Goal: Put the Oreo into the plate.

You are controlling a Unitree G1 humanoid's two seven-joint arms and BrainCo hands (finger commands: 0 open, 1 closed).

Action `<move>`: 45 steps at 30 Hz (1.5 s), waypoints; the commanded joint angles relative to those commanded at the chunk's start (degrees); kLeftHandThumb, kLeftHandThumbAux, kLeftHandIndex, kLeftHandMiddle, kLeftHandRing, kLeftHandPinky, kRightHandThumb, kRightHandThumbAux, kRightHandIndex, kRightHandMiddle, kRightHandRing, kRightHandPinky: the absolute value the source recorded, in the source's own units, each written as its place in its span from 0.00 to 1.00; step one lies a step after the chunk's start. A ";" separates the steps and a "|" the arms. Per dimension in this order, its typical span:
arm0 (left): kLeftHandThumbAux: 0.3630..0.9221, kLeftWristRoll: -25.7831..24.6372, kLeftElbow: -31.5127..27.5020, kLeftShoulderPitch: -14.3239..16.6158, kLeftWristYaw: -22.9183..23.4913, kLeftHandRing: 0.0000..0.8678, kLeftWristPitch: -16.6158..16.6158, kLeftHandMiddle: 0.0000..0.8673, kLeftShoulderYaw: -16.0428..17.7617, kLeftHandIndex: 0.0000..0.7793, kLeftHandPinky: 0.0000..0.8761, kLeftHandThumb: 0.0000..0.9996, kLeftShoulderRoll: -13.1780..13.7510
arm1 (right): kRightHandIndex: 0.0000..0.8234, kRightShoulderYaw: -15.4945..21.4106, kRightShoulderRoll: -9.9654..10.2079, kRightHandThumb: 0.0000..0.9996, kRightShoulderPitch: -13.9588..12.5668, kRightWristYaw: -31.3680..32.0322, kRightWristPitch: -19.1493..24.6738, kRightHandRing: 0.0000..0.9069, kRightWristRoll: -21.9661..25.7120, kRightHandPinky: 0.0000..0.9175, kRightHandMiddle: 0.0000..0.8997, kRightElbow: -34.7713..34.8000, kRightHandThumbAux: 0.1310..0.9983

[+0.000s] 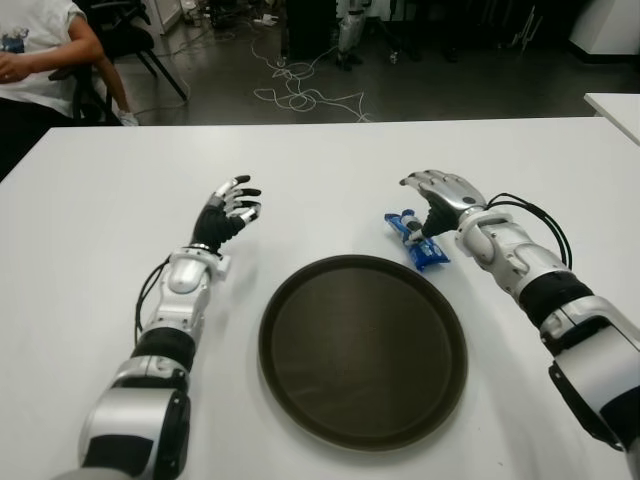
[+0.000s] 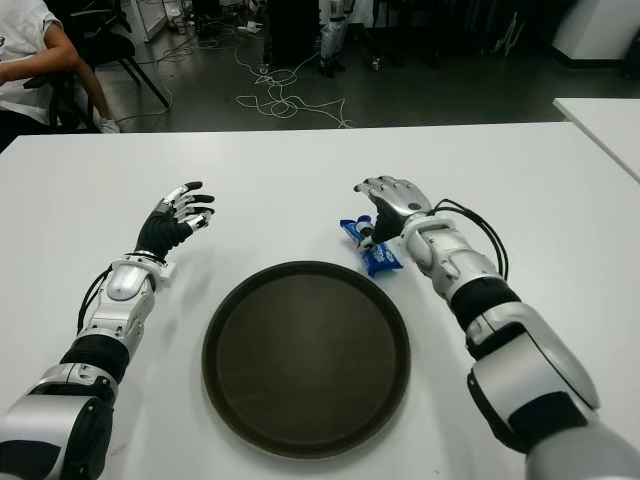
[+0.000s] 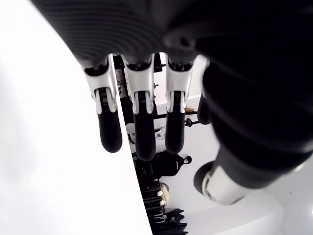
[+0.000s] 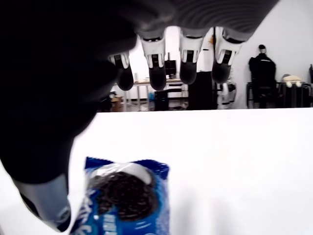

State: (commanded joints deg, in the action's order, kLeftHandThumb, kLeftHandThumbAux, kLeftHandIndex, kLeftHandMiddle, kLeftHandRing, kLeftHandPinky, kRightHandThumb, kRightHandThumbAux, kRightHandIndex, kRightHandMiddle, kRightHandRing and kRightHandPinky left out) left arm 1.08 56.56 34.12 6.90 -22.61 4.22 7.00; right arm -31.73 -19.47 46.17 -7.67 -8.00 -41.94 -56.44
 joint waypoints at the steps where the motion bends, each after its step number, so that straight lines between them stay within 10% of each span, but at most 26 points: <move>1: 0.76 0.00 -0.08 -0.03 -0.02 0.33 0.09 0.33 -0.01 0.23 0.35 0.36 -0.02 | 0.00 0.05 0.53 0.00 -0.18 -0.10 0.77 0.00 0.05 0.00 0.00 -0.12 0.70; 18: 0.76 -0.44 0.31 0.05 0.44 0.33 -0.21 0.32 0.29 0.22 0.35 0.38 -0.14 | 0.00 -2.42 7.38 0.00 0.82 2.51 7.59 0.01 -1.39 0.06 0.00 -8.82 0.75; 45: 0.77 -1.45 -1.28 -0.71 1.00 0.32 1.41 0.30 0.67 0.20 0.33 0.38 -0.34 | 0.13 -3.79 9.28 0.00 4.63 10.66 16.70 0.17 -0.03 0.16 0.16 -14.83 0.73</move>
State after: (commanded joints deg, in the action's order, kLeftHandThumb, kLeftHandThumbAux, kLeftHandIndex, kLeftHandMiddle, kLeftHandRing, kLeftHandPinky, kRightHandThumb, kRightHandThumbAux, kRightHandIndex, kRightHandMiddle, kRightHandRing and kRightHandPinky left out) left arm -0.36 55.28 33.41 7.90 -21.20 4.89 6.66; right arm -35.52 -10.19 50.80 2.99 8.70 -41.98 -71.27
